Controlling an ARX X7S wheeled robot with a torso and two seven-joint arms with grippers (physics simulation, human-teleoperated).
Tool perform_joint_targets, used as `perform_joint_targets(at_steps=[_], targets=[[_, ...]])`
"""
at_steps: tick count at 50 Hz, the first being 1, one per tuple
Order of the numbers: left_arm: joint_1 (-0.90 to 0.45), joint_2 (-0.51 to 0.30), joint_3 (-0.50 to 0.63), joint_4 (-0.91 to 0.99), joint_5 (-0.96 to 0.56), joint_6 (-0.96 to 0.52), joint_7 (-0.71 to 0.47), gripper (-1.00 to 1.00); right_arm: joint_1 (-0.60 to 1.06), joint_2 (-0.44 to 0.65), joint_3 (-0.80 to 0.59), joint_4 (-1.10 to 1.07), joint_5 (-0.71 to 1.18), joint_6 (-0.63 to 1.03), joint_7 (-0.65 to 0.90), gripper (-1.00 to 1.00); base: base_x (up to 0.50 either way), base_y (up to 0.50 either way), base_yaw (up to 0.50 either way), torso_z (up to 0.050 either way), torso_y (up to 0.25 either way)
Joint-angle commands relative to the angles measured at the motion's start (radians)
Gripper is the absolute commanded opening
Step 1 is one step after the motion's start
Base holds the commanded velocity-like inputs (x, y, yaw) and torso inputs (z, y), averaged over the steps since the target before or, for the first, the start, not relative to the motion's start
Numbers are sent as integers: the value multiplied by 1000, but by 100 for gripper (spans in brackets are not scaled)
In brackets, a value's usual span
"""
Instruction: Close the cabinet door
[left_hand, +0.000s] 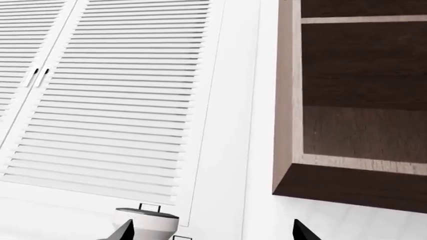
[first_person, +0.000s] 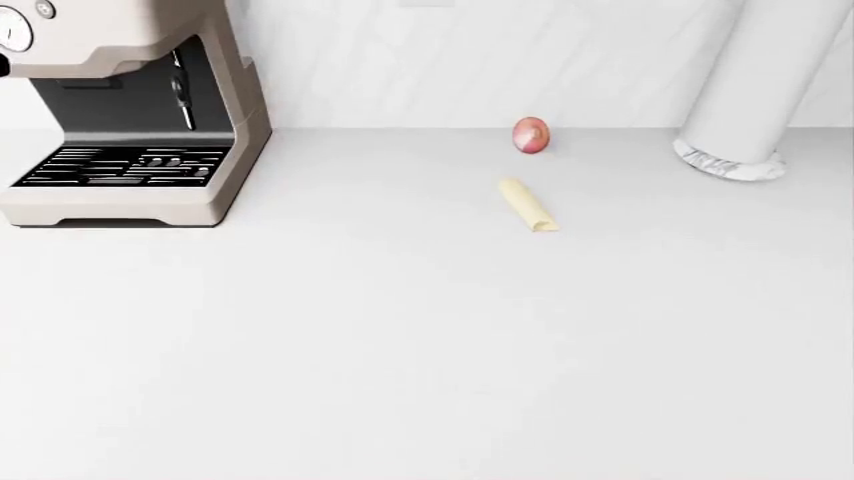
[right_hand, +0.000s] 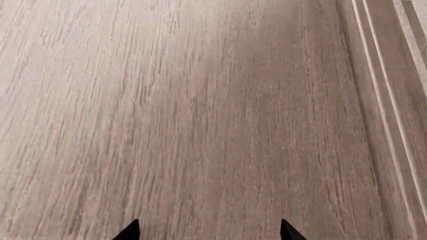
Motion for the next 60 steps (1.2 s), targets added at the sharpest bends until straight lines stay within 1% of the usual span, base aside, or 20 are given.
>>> perform_joint_targets(at_steps=[1, 30, 60], targets=[[-3, -5, -4, -4, -12, 2, -6, 100, -46, -5, -74, 123, -64, -9, -5, 100, 0, 0, 0, 0, 0], [18, -13, -15, -16, -17, 30, -5, 100, -62, -19, -127, 263, -136, -93, -44, 100, 3, 0, 0, 0, 0], [30, -25, -22, -15, -32, 43, -17, 100, -108, -46, -158, 372, -172, -163, -71, 100, 3, 0, -1, 0, 0]])
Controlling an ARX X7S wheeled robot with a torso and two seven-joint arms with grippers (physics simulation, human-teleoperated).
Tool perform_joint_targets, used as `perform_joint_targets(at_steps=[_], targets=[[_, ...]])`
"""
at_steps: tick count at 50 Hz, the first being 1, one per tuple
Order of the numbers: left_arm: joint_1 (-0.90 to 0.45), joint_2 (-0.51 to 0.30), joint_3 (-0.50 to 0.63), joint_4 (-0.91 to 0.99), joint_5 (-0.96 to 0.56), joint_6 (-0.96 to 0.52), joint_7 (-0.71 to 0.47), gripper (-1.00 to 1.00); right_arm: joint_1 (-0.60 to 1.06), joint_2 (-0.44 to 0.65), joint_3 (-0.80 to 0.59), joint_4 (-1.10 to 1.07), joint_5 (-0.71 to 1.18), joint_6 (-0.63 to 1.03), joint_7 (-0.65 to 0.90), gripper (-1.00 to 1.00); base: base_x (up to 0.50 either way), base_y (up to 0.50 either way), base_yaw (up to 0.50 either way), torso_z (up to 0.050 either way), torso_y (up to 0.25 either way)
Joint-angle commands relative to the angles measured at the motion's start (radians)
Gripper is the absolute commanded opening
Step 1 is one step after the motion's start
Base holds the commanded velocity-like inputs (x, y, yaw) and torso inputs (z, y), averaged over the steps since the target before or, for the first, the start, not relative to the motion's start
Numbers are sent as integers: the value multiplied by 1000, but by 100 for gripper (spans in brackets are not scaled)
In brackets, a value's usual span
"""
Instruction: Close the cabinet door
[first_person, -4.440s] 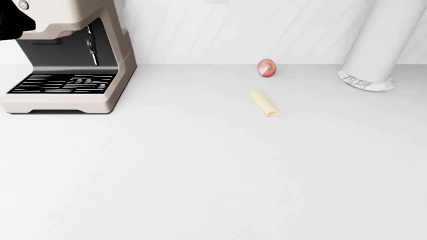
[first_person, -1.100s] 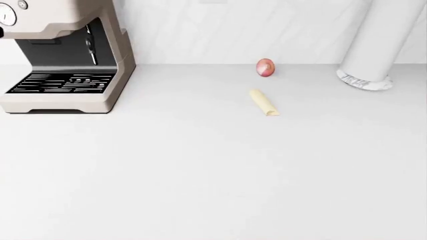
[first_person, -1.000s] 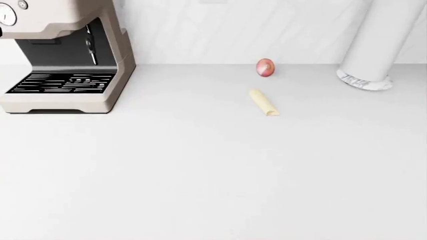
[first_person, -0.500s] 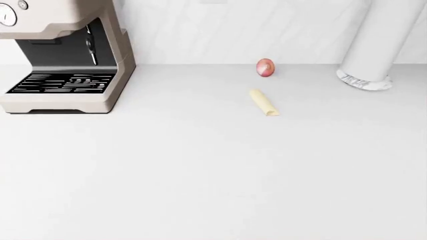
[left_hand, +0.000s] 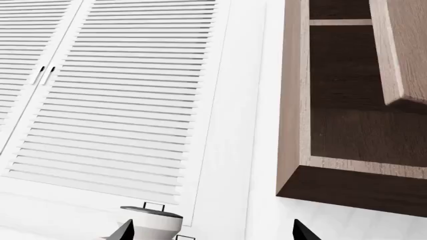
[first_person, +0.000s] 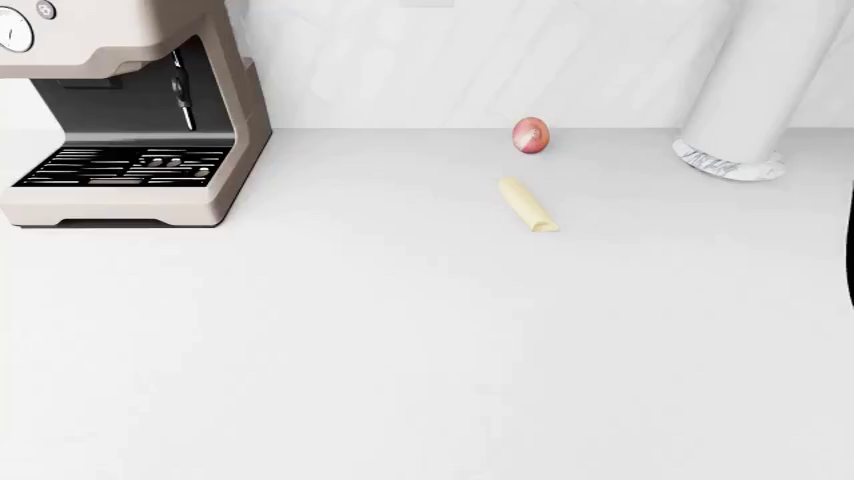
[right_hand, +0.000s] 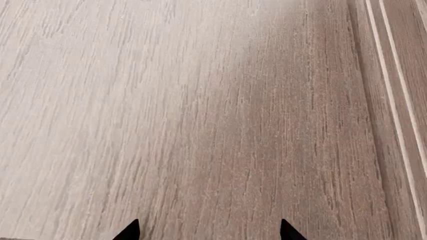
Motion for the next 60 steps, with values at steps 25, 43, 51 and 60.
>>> perform_joint_targets(at_steps=[25, 43, 51, 60], targets=[[29, -5, 7, -26, 26, 49, 19, 100, -119, -38, -87, 352, -49, -74, -21, 100, 3, 0, -1, 0, 0], [56, -4, 9, -37, 46, 78, 33, 100, -146, -70, -98, 457, -64, -134, -47, 100, 3, 0, -1, 0, 0], [67, -3, 6, -38, 48, 87, 35, 100, -158, -77, -105, 470, -66, -142, -52, 100, 1, 0, 0, 0, 0], [73, -4, 7, -36, 46, 90, 32, 100, -174, -81, -111, 469, -65, -143, -54, 100, 2, 0, 0, 0, 0]])
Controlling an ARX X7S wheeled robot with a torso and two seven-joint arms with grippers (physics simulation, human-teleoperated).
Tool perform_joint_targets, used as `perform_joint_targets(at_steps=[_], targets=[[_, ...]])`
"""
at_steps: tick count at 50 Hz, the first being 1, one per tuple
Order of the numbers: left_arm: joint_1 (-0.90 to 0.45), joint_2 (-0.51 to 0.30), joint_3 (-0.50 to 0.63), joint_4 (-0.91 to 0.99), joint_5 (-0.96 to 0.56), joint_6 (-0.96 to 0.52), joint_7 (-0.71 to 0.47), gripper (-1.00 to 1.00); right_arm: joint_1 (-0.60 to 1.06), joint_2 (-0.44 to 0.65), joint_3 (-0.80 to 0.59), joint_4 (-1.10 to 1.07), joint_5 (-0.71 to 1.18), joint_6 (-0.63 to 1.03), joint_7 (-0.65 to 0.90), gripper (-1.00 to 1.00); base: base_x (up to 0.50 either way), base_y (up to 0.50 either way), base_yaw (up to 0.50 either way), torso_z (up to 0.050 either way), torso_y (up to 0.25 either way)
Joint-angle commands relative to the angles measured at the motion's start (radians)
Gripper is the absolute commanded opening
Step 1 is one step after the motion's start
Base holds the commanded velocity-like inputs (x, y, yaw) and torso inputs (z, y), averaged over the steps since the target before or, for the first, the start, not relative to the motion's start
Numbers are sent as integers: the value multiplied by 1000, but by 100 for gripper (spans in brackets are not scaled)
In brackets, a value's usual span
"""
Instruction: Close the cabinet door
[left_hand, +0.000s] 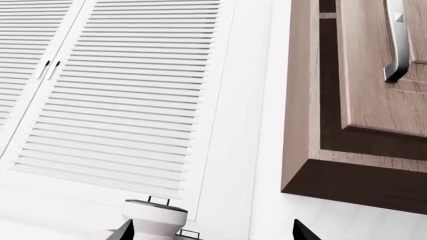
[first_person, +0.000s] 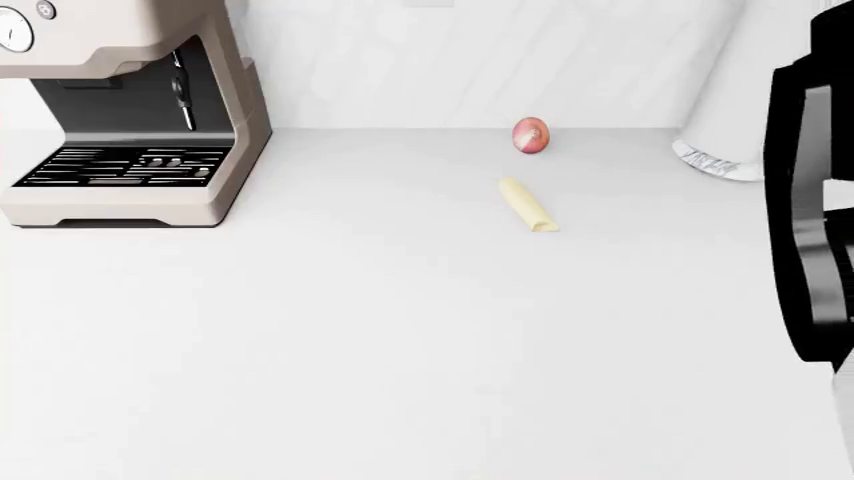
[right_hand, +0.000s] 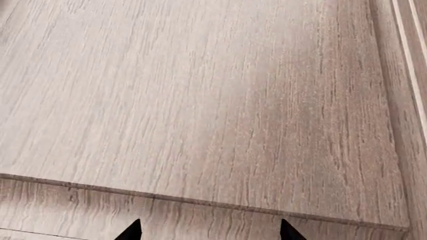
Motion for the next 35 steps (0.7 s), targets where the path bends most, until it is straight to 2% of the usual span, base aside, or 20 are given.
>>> perform_joint_targets(at_steps=[1, 35], targets=[[11, 0, 2, -2, 5, 10, 1, 100, -91, -14, -71, 357, 99, 9, -15, 100, 0, 0, 0, 0, 0], [30, -3, 4, -5, 2, 27, -5, 100, -127, -35, -102, 410, 90, -22, -41, 100, 1, 0, 0, 0, 0]])
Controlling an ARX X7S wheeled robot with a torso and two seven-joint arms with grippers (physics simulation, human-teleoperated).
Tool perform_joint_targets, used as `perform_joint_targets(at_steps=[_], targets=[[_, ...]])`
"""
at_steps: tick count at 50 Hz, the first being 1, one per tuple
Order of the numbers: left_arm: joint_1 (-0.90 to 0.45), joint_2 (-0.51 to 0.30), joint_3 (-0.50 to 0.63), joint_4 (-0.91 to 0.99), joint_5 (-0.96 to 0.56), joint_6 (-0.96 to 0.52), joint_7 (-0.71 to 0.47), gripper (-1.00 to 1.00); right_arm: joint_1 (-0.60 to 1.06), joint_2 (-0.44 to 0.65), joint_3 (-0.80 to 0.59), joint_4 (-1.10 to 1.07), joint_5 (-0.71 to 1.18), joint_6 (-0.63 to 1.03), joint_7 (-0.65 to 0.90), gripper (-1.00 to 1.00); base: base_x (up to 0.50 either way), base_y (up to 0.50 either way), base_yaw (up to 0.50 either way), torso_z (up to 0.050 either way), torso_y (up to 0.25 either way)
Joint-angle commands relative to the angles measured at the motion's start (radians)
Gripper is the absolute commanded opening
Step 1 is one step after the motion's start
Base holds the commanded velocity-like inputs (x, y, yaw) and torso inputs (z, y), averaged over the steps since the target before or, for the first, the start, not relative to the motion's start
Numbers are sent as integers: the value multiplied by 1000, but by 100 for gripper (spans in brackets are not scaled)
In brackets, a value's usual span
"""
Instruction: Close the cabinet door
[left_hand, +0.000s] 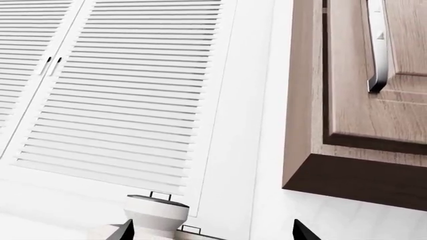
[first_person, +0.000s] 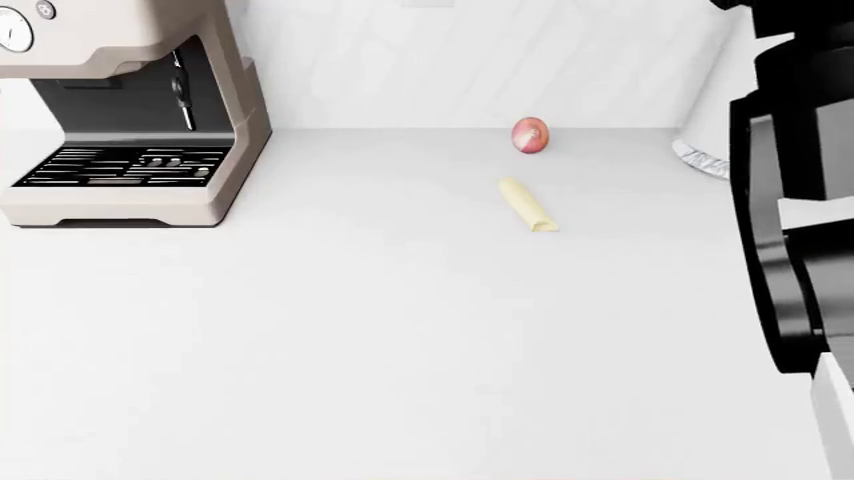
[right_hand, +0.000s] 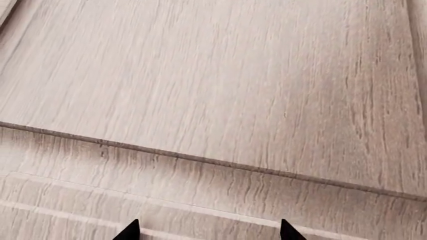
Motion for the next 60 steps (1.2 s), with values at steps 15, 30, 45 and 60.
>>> perform_joint_targets(at_steps=[15, 30, 45, 60], targets=[[9, -5, 2, -2, -4, 10, -7, 100, -88, -12, -58, 376, 146, 10, -25, 100, 0, 0, 0, 0, 0], [15, -6, 10, -9, 5, 23, -3, 100, -92, -6, -58, 359, 154, 17, -19, 100, 0, 0, 0, 0, 0], [6, -13, 9, 5, -23, 6, -26, 100, -96, 2, -60, 338, 161, 25, -14, 100, 0, 0, 0, 0, 0], [-2, -21, 8, 10, -40, -2, -43, 100, -96, 19, -50, 291, 180, 45, 3, 100, 0, 0, 0, 0, 0]])
